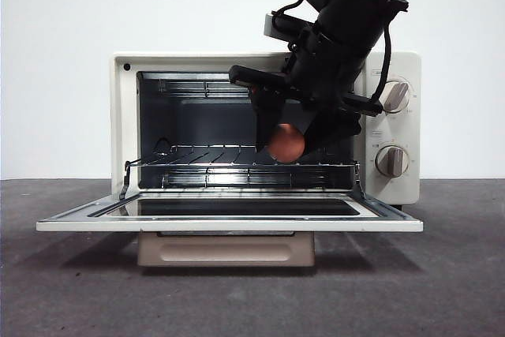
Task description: Eggoven
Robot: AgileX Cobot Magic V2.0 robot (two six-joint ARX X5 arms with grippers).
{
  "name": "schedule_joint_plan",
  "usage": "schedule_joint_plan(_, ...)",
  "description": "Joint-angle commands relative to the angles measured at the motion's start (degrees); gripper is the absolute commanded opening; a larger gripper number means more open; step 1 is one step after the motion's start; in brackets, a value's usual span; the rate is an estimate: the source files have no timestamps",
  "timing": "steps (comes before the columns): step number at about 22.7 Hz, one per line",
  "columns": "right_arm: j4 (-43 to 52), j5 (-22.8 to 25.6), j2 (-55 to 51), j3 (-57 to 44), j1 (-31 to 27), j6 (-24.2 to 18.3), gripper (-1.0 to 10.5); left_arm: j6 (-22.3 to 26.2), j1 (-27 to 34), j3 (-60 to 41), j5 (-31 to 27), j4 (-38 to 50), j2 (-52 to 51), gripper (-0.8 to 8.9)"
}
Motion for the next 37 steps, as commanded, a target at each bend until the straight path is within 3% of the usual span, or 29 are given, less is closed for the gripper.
schedule_joint_plan(1,0.6,0.2,1.4,1.2,0.4,0.7,2.8,0.1,0.0,0.3,0.3,0.5,0.2,0.06)
schedule_joint_plan(17,-0.2,0.3,-1.2,1.5,0.5,0.7,3.2,0.3,0.0,0.3,0.3,0.5,0.2,0.06)
schedule_joint_plan(24,-6.0,0.5,-5.9,1.5,0.5,0.7,3.2,0.3,0.0,0.3,0.3,0.7,0.3,0.06)
schedule_joint_plan(31,-13.1,-0.4,-19.5,1.5,2.1,0.3,3.2,0.2,0.3,0.1,0.2,4.1,3.5,0.06)
schedule_joint_plan(37,-23.8,-0.4,-36.3,1.5,6.8,-0.9,3.2,-1.7,3.9,-5.1,0.9,15.0,13.6,0.06)
